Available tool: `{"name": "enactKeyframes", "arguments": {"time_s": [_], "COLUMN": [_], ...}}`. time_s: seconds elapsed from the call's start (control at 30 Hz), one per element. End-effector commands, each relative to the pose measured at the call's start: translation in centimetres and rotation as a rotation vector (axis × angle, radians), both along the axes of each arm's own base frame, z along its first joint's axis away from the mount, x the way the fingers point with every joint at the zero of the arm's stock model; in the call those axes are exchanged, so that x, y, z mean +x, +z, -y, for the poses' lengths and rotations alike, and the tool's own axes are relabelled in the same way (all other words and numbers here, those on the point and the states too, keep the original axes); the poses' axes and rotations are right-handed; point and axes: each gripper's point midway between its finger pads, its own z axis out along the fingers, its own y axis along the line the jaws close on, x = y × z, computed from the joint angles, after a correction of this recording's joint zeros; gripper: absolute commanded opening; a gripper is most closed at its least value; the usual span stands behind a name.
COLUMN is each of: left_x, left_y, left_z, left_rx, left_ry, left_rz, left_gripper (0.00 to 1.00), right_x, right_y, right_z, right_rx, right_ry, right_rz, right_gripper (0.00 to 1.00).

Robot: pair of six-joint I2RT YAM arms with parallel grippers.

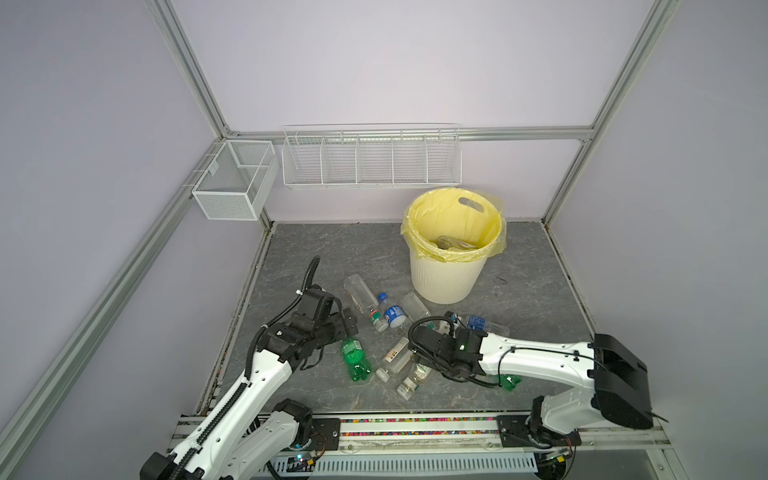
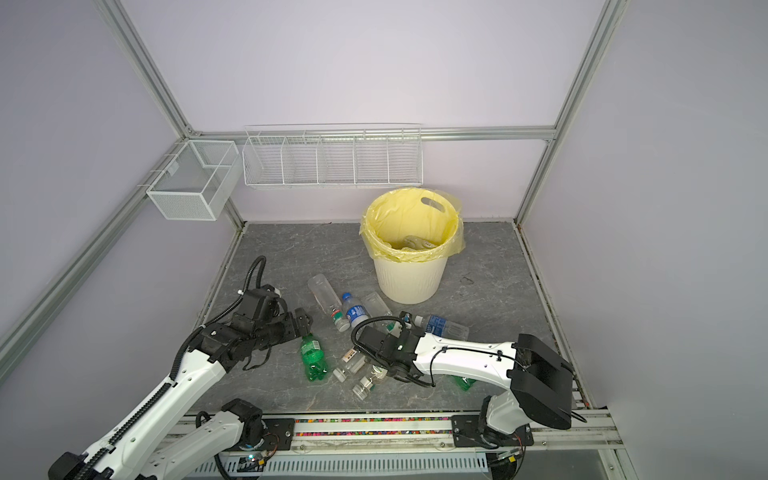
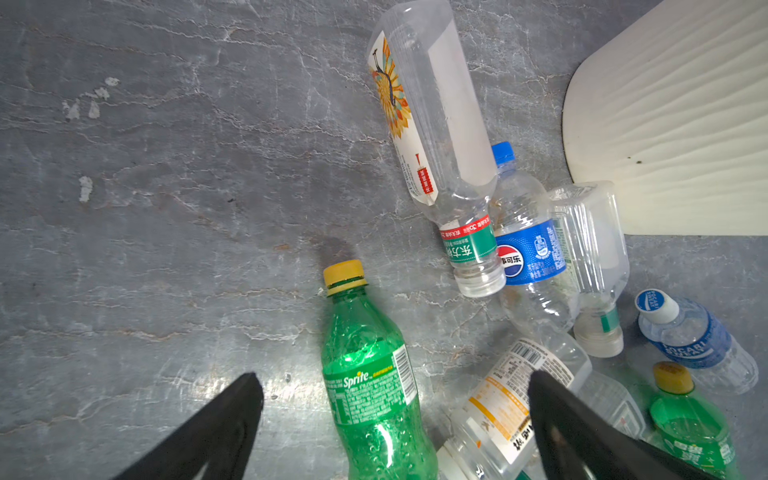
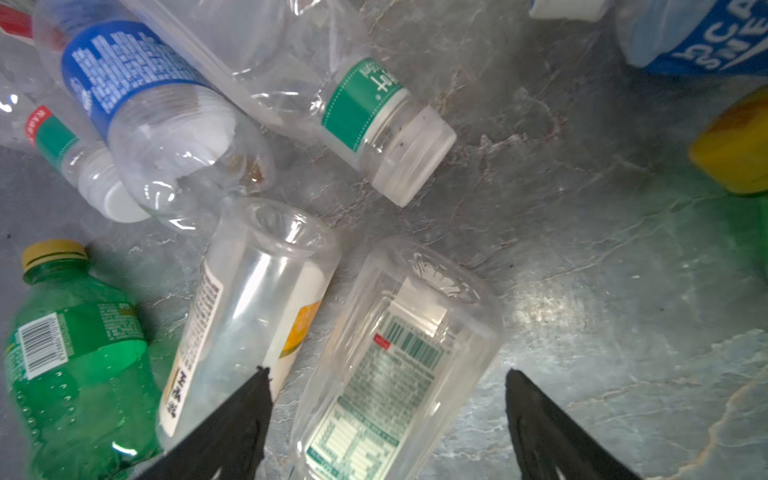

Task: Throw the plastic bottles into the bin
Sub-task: 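Reach the right gripper down to the clear barcode-labelled bottle nearest the robot, then close the right gripper on the clear barcode-labelled bottle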

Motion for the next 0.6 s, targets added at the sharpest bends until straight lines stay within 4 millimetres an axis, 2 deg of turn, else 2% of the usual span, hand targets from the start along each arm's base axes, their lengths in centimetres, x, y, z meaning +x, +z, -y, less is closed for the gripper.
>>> {"name": "enactKeyframes", "arguments": {"time_s": [0.0, 0.4, 0.47, 0.57], "left_x": [0.0, 0.2, 0.2, 0.2], "left_y": [-0.1, -0.1, -0.2, -0.2], "left_z": [-0.4, -0.5, -0.5, -0.5], "left_rx": [0.012, 0.018, 0.019, 0.018], "left_ry": [0.016, 0.019, 0.020, 0.021], "left_rz": [-0.001, -0.001, -0.002, -0.001], "left_gripper": [0.99, 0.99, 0.99, 0.99], "right_x": [0.0, -0.7, -0.7, -0.7], "right_y": [0.1, -2.6, -2.8, -2.9], "right_z": [-0.8, -0.2, -0.1, 0.3], "right_rx": [0.039, 0.019, 0.010, -0.003], "right_ry": [-0.048, -0.115, -0.114, -0.122], "right_rz": [-0.027, -0.082, -0.084, -0.080], "right_gripper": [0.89, 0.96, 1.00, 0.95]}}
